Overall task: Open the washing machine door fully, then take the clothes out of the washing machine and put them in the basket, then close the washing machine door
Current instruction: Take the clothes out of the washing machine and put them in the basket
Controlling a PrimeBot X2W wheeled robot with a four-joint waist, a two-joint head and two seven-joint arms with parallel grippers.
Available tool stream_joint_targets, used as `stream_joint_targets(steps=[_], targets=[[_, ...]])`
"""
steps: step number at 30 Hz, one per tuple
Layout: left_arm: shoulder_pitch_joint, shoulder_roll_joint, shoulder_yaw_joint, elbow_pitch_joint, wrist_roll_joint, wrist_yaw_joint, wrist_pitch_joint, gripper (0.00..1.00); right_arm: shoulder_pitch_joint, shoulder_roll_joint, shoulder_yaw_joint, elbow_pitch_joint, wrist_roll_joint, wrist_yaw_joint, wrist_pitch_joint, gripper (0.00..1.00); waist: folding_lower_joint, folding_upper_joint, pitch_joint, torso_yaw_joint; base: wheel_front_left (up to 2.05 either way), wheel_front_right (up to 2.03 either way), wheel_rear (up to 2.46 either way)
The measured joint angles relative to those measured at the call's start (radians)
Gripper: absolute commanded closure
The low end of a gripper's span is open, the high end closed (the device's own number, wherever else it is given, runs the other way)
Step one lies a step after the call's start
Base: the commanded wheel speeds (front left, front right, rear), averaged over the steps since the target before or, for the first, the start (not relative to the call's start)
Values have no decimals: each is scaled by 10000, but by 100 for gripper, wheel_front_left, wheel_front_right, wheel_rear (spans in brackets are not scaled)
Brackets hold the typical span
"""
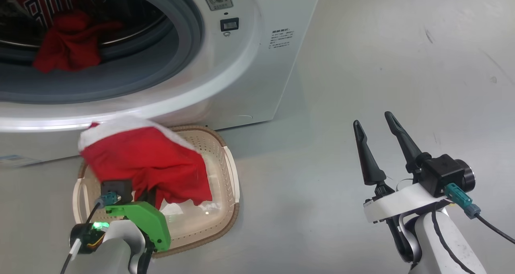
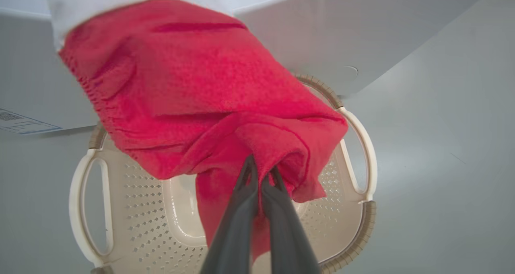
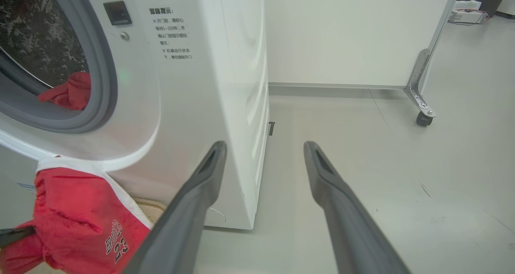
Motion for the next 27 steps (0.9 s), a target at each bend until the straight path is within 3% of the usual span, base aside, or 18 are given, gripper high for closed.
stream_joint_targets(steps=[1, 2, 3, 4, 5, 27], targets=[[0, 0, 0, 0, 0, 0, 0, 100, 0, 0, 0, 0, 0, 0, 0, 0, 0, 0, 0, 0, 0, 0, 0], [-21, -6, 8, 173, -4, 2, 8, 86, -4, 2, 0, 0, 2, 0, 0, 0, 0, 0, 19, -20, 0, 0, 0], [-31, -12, 21, 295, -4, 2, 4, 58, -7, 4, 2, 2, 2, 0, 0, 0, 0, 0, 33, -38, 0, 0, 0], [-41, -13, 46, 407, -12, 0, -6, 4, -8, 6, 4, 2, 2, 0, 0, 0, 0, 0, 42, -53, 0, 0, 0], [-57, -13, 71, 489, -25, 2, -10, 0, -8, 8, 4, 6, 2, 0, 0, 0, 0, 0, 48, -67, 0, 0, 0], [-600, -61, 460, 1041, -178, -40, -1705, 0, -3, 35, -362, 81, 15, -75, 0, 0, 0, 0, -351, 368, 0, 0, 0]])
